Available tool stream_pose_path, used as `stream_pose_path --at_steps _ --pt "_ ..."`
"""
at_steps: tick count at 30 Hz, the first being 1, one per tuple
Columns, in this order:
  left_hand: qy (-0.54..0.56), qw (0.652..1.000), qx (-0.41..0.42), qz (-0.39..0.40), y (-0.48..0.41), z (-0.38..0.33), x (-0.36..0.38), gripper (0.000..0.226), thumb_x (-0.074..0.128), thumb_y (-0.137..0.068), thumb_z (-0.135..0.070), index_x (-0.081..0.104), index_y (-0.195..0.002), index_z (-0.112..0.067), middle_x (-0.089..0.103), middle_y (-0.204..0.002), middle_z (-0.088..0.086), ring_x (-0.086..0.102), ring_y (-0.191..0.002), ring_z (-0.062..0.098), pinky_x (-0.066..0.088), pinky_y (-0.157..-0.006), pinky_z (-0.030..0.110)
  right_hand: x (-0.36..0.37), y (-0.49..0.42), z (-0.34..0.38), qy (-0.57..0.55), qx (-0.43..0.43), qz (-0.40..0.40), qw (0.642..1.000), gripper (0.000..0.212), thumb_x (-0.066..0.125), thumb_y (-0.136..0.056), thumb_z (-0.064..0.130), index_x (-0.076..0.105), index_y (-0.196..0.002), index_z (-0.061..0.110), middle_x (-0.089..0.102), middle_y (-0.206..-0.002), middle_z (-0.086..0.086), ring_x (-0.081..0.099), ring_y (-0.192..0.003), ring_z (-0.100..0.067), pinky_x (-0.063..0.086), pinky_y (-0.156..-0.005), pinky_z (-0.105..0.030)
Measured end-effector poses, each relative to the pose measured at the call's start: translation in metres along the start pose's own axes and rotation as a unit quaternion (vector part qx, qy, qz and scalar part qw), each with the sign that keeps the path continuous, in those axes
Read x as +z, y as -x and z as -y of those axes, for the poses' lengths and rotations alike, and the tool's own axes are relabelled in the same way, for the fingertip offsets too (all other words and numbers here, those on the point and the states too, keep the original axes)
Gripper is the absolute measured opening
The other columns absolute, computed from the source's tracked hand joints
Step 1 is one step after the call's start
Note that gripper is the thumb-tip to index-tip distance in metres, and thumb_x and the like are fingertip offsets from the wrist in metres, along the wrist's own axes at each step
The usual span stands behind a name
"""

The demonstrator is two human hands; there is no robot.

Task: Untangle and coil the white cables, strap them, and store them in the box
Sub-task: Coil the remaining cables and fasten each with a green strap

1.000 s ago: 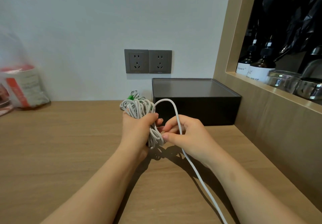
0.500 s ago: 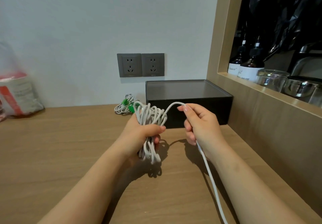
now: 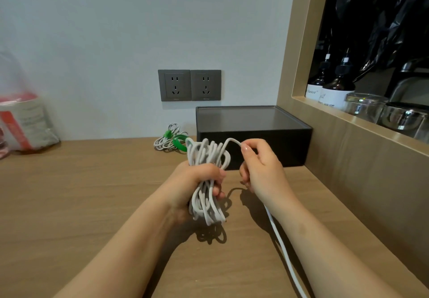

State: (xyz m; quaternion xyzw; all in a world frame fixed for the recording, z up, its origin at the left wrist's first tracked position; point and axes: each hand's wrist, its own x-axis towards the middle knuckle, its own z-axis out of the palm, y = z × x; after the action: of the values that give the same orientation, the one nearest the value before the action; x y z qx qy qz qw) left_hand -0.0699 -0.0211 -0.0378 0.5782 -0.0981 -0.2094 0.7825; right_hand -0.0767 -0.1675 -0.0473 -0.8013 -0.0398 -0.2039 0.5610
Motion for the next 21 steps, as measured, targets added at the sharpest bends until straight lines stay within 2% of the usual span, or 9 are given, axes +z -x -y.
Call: stream_pose_path --at_steps 2,5,8,10,12,15,17,19,21 --pt "0.049 0.999 0.004 -0.015 -0.001 -0.001 -0.001 0.008 0.06 -0.059 -0.002 0.053 -0.058 -0.005 0.045 -0.042 0.005 0.046 -0.038 0.014 0.049 -0.045 0.021 0.0 0.0 0.003 -0.046 0.034 0.012 0.998 0.007 0.04 -0.098 0.025 0.046 -0.097 0.022 0.053 -0.066 -0.002 0.044 -0.044 -0.004 0.036 -0.042 -0.015" --pt "0.13 0.991 -0.004 -0.04 -0.006 -0.002 -0.007 0.015 0.061 -0.059 -0.007 0.052 -0.047 -0.009 0.045 -0.041 0.002 0.045 -0.042 0.013 0.05 -0.048 0.021 0.0 0.003 0.008 -0.055 0.061 0.044 0.996 0.003 0.051 -0.093 0.02 0.051 -0.094 0.017 0.059 -0.077 -0.008 0.054 -0.046 -0.009 0.046 -0.046 -0.019" --pt "0.16 0.984 -0.006 -0.079 -0.01 -0.002 -0.014 0.02 0.059 -0.068 -0.007 0.053 -0.05 -0.008 0.047 -0.042 0.003 0.049 -0.04 0.014 0.052 -0.048 0.02 0.0 0.009 0.015 -0.146 0.118 0.138 0.973 0.01 0.053 -0.092 0.011 0.057 -0.102 0.014 0.06 -0.087 -0.012 0.061 -0.053 -0.016 0.054 -0.051 -0.027" --pt "0.146 0.984 -0.004 -0.098 -0.011 -0.001 -0.015 0.02 0.057 -0.077 -0.004 0.053 -0.057 -0.007 0.049 -0.045 0.004 0.052 -0.04 0.015 0.05 -0.045 0.021 0.0 0.01 0.016 -0.184 0.148 0.171 0.957 0.019 0.048 -0.095 0.011 0.057 -0.109 0.018 0.06 -0.084 -0.01 0.056 -0.049 -0.014 0.05 -0.045 -0.023" --pt "0.123 0.986 0.011 -0.112 -0.012 0.001 -0.013 0.012 0.057 -0.081 -0.001 0.056 -0.069 -0.004 0.053 -0.051 0.007 0.054 -0.044 0.015 0.051 -0.047 0.022 0.001 0.009 0.01 -0.113 0.142 0.132 0.974 0.025 0.044 -0.097 0.016 0.057 -0.117 0.024 0.058 -0.074 -0.004 0.048 -0.045 -0.007 0.039 -0.041 -0.017" --pt "0.069 0.99 0.027 -0.119 -0.014 0.004 -0.008 0.008 0.06 -0.081 0.002 0.062 -0.088 0.0 0.061 -0.061 0.008 0.06 -0.051 0.015 0.054 -0.051 0.023 0.005 0.007 0.001 0.096 0.033 0.064 0.993 0.029 0.041 -0.098 0.022 0.049 -0.125 0.028 0.057 -0.074 0.006 0.051 -0.06 -0.004 0.037 -0.05 -0.012" --pt "0.053 0.99 0.03 -0.124 -0.014 0.005 -0.008 0.017 0.062 -0.08 0.0 0.063 -0.097 0.0 0.063 -0.065 0.007 0.061 -0.052 0.013 0.054 -0.05 0.023 0.006 0.008 -0.001 0.143 -0.012 0.041 0.989 0.018 0.042 -0.098 0.024 0.044 -0.114 0.031 0.058 -0.079 0.007 0.057 -0.072 -0.007 0.042 -0.058 -0.013" --pt "0.044 0.99 0.033 -0.128 -0.014 0.006 -0.008 0.018 0.062 -0.08 -0.001 0.064 -0.098 0.0 0.063 -0.069 0.008 0.06 -0.055 0.013 0.053 -0.052 0.025 0.007 0.01 0.0 0.168 -0.046 0.028 0.984 0.009 0.043 -0.097 0.024 0.041 -0.101 0.032 0.059 -0.08 0.006 0.059 -0.076 -0.008 0.048 -0.062 -0.017" --pt "0.036 0.991 0.033 -0.128 -0.014 0.007 -0.01 0.018 0.063 -0.079 -0.001 0.065 -0.097 0.0 0.061 -0.068 0.007 0.059 -0.055 0.015 0.052 -0.057 0.029 0.007 0.01 -0.001 0.197 -0.08 0.025 0.977 0.007 0.044 -0.097 0.025 0.045 -0.098 0.031 0.059 -0.082 0.008 0.059 -0.077 -0.008 0.051 -0.067 -0.023"
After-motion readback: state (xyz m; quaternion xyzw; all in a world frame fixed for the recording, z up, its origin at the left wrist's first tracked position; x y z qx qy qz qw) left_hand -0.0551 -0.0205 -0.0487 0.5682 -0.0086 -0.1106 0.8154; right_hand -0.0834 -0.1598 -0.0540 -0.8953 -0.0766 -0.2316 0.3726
